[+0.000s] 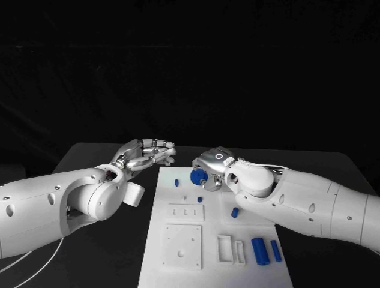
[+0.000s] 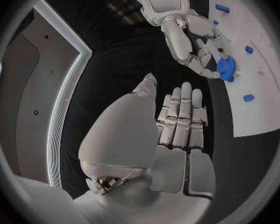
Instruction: Assemble the parts on the task board
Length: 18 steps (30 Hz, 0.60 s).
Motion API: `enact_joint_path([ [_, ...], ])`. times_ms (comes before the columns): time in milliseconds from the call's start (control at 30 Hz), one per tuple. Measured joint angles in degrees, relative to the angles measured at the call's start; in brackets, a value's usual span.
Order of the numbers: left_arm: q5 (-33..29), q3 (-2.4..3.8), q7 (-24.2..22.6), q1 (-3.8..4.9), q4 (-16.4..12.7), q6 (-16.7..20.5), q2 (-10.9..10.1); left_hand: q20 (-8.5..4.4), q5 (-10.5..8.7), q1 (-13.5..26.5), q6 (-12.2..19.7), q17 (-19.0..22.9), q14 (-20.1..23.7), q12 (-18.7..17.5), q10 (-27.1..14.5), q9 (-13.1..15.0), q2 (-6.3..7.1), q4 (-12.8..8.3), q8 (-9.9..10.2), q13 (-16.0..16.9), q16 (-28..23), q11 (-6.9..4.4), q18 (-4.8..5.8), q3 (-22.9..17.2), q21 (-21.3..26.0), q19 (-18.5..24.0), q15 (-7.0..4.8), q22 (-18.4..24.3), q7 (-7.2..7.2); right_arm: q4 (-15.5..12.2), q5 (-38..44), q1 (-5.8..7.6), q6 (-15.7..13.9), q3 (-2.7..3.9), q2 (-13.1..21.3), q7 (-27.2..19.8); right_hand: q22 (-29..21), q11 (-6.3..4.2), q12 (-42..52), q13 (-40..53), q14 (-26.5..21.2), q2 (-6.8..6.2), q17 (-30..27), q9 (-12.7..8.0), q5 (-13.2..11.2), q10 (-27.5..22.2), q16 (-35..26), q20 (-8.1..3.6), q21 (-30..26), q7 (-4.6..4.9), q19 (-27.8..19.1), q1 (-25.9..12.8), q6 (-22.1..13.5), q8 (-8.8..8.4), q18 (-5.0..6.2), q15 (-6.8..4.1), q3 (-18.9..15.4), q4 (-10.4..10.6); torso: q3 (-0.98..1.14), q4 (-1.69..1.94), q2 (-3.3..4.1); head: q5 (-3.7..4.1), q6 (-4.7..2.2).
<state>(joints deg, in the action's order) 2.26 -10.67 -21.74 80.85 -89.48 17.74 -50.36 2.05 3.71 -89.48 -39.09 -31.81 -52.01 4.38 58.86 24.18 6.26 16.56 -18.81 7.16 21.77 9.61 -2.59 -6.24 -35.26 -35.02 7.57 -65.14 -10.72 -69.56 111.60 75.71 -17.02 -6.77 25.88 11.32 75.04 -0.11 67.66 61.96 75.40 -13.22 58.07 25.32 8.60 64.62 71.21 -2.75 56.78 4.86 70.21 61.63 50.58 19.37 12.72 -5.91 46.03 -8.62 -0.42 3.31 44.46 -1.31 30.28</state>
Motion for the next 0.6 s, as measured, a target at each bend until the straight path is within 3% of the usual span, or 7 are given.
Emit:
enact_joint_path([
  [600,0.0,0.01,0.0,0.00,-0.1,0.0,0.3,0.00,0.00,0.0,0.0,0.0,0.0,0.0,0.0,0.0,0.00,0.0,0.0,0.0,-0.2,0.00,0.00,0.0,0.0,0.0,0.00,0.0,0.00,3.1,0.4,-1.21,0.2,-0.63,-2.8,0.1,0.0,0.00,0.0,0.0,0.0,0.00,0.0,0.0,0.0,0.0,0.0,0.01,0.0,-0.14,0.0,0.0,0.4,-0.49,0.01,0.02,0.2,0.2,0.04,0.01,0.10,-0.53,0.57],
])
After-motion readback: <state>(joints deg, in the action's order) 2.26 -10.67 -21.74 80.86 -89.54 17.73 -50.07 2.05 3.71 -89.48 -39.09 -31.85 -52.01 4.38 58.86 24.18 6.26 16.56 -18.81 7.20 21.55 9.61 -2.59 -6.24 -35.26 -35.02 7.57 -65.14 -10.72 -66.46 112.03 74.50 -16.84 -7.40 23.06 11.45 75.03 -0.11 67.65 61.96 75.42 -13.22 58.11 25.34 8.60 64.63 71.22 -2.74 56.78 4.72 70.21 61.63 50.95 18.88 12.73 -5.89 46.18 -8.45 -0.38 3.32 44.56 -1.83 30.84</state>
